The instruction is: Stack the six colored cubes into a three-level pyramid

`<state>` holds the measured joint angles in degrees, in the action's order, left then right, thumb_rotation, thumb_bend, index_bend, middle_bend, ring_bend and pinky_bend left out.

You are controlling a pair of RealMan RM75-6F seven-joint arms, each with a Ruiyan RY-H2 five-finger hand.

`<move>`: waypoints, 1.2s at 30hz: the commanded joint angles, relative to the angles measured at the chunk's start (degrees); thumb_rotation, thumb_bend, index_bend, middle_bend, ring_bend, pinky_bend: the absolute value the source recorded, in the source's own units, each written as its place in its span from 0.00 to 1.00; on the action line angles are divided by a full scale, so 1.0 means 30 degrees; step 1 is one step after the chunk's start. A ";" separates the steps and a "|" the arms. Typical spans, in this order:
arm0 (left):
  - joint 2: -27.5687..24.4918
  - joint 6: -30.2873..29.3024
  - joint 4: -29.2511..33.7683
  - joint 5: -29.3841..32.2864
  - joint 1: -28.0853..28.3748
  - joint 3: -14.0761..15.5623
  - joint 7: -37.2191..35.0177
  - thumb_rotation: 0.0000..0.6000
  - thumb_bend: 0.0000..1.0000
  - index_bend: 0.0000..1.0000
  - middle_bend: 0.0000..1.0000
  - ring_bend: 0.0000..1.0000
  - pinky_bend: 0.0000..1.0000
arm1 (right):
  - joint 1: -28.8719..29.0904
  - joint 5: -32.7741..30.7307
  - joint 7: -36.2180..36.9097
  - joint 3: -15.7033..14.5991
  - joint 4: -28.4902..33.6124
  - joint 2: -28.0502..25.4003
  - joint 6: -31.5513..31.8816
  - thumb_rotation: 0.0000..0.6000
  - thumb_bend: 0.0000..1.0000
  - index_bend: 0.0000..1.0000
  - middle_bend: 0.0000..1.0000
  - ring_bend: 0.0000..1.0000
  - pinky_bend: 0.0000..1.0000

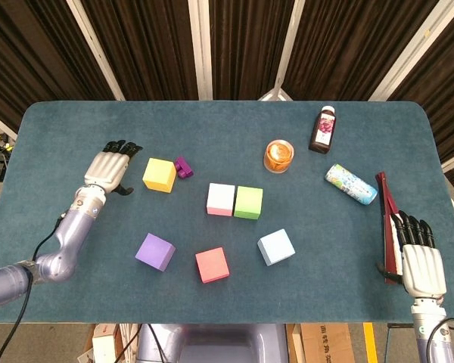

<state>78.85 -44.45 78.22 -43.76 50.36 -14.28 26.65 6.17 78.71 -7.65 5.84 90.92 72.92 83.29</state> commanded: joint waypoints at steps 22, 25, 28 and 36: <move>0.4232 0.1630 -0.5048 0.2476 0.2958 0.0479 0.0753 1.00 0.33 0.17 0.17 0.00 0.00 | 0.0085 -0.1034 -0.0671 0.0446 -0.0202 0.0161 -0.0467 1.00 0.20 0.03 0.06 0.02 0.00; 0.4391 0.1463 -0.5113 0.2428 0.3038 0.0462 0.0688 1.00 0.35 0.19 0.20 0.00 0.00 | 0.0106 -0.1078 -0.0631 0.0465 -0.0253 0.0185 -0.0533 1.00 0.20 0.03 0.07 0.02 0.00; 0.4493 0.1304 -0.5048 0.2428 0.2998 0.0327 0.0350 1.00 0.35 0.20 0.21 0.00 0.00 | 0.0085 -0.1057 -0.0540 0.0467 -0.0184 0.0164 -0.0516 1.00 0.20 0.03 0.06 0.02 0.00; 0.4518 0.0988 -0.4819 0.3234 0.3294 0.0437 0.0986 1.00 0.35 0.21 0.22 0.00 0.00 | 0.0011 -0.0972 -0.0478 0.0545 -0.0189 0.0231 -0.0249 1.00 0.20 0.03 0.07 0.02 0.00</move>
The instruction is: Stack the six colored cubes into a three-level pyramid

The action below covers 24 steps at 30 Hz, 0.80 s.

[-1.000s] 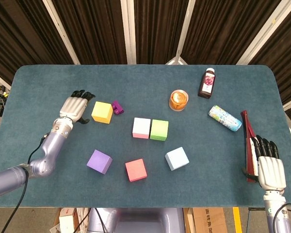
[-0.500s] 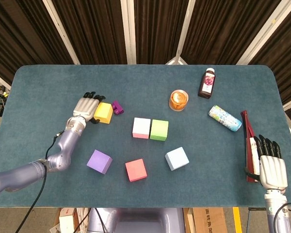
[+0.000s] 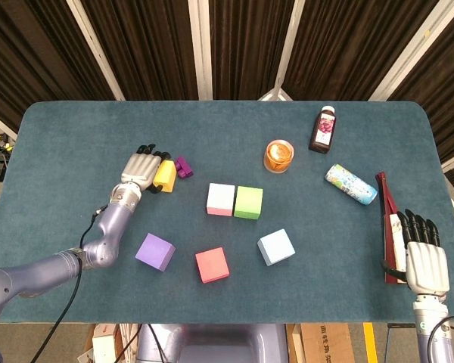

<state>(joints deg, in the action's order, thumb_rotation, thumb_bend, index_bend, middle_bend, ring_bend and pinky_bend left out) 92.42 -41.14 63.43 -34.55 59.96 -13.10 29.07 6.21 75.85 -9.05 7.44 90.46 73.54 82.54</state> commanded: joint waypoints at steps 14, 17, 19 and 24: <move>-0.0641 -0.1001 0.1039 0.0516 0.0088 0.0022 0.0508 1.00 0.35 0.26 0.31 0.00 0.00 | -0.0049 -0.0331 -0.0017 0.0147 0.0028 0.0092 -0.0034 1.00 0.20 0.04 0.06 0.02 0.00; -0.1145 -0.1321 0.1905 0.0499 0.0101 0.0035 0.0768 1.00 0.35 0.26 0.31 0.00 0.00 | -0.0050 -0.0377 0.0004 0.0177 0.0109 0.0074 -0.0052 1.00 0.20 0.05 0.07 0.02 0.00; -0.1488 -0.1538 0.2562 0.0549 0.0119 0.0059 0.0993 1.00 0.35 0.26 0.31 0.00 0.00 | -0.0065 -0.0383 0.0020 0.0172 0.0162 0.0058 -0.0050 1.00 0.20 0.05 0.07 0.02 0.00; -0.2386 -0.2069 0.4655 0.0885 0.0209 0.0027 0.1487 1.00 0.35 0.25 0.31 0.00 0.00 | -0.0093 -0.0432 0.0124 0.0203 0.0333 -0.0050 -0.0067 1.00 0.20 0.05 0.06 0.02 0.00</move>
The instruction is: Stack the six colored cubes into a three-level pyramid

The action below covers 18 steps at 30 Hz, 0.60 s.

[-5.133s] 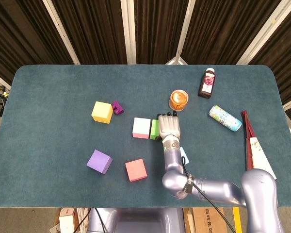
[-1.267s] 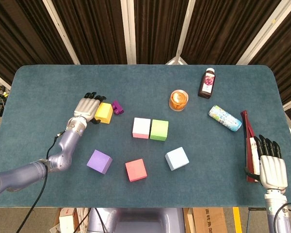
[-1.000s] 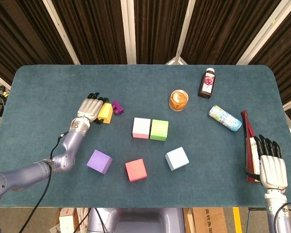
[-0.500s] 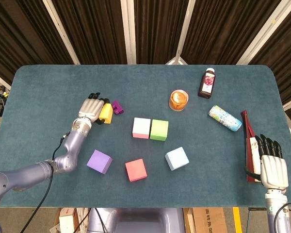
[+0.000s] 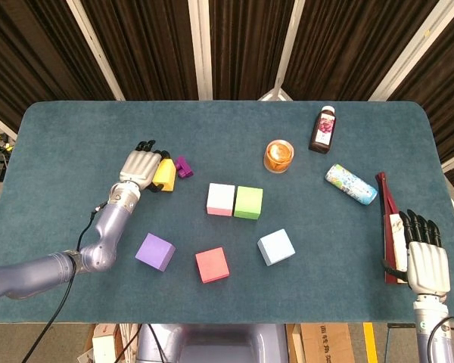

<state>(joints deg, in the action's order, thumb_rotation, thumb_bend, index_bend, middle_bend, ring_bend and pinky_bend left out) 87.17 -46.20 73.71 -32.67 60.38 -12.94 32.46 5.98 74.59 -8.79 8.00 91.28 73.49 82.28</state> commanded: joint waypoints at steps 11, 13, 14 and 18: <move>-0.0569 -0.1981 0.4002 0.1129 0.0624 0.0223 0.1520 1.00 0.35 0.25 0.30 0.00 0.00 | -0.0235 0.0177 0.0777 0.0038 0.0436 -0.0538 0.0220 1.00 0.20 0.06 0.06 0.02 0.00; -0.0319 -0.2131 0.3942 0.1263 0.0759 0.0285 0.1723 1.00 0.35 0.25 0.29 0.00 0.00 | -0.0263 0.0213 0.0855 0.0047 0.0471 -0.0577 0.0276 1.00 0.20 0.06 0.07 0.02 0.00; -0.0157 -0.2220 0.3901 0.1318 0.0836 0.0305 0.1819 1.00 0.35 0.25 0.29 0.00 0.00 | -0.0274 0.0227 0.0889 0.0071 0.0455 -0.0574 0.0325 1.00 0.20 0.06 0.07 0.02 0.00; 0.0769 -0.2754 0.3602 0.1276 0.1175 0.0347 0.2205 1.00 0.35 0.25 0.29 0.00 0.00 | -0.0341 0.0244 0.1079 0.0142 0.0437 -0.0620 0.0471 1.00 0.20 0.06 0.06 0.02 0.00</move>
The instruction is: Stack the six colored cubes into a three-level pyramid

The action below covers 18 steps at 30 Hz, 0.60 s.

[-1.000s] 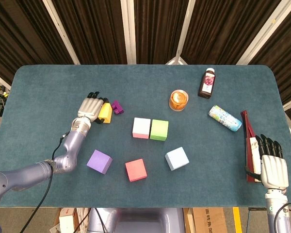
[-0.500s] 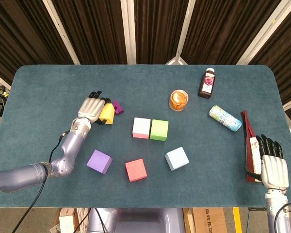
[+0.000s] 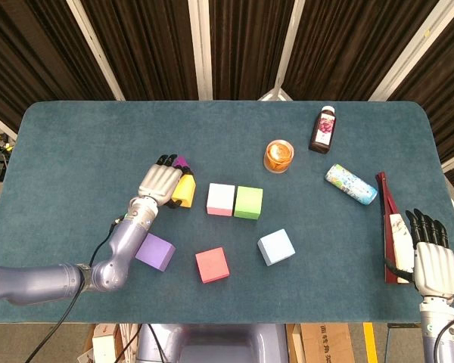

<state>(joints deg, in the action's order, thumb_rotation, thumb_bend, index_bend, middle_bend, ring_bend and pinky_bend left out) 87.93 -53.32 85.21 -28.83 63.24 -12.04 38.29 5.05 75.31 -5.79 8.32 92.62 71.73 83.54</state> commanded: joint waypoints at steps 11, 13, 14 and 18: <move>0.1716 -0.1125 -0.0614 0.0563 0.0662 -0.0102 0.1043 1.00 0.35 0.25 0.29 0.00 0.00 | -0.0105 -0.0114 0.0306 0.0124 0.0018 -0.0155 0.0070 1.00 0.20 0.06 0.07 0.02 0.00; 0.1874 -0.1241 -0.0685 0.0571 0.0685 -0.0152 0.1081 1.00 0.35 0.25 0.29 0.00 0.00 | -0.0094 -0.0117 0.0339 0.0109 0.0020 -0.0173 0.0005 1.00 0.20 0.06 0.06 0.02 0.00; 0.1931 -0.1292 -0.0715 0.0569 0.0697 -0.0167 0.1118 1.00 0.35 0.25 0.29 0.00 0.00 | -0.0090 -0.0124 0.0356 0.0108 0.0024 -0.0176 -0.0016 1.00 0.20 0.06 0.07 0.02 0.00; 0.2157 -0.1386 -0.0851 0.0587 0.0737 -0.0268 0.1199 1.00 0.35 0.25 0.29 0.00 0.00 | -0.0070 -0.0181 0.0345 0.0115 0.0018 -0.0179 -0.0097 1.00 0.20 0.06 0.07 0.02 0.00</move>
<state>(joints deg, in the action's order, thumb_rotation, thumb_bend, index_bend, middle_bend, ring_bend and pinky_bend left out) 94.33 -57.46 82.71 -27.10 65.43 -12.79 41.84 4.83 74.77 -4.76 8.66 92.68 71.19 83.26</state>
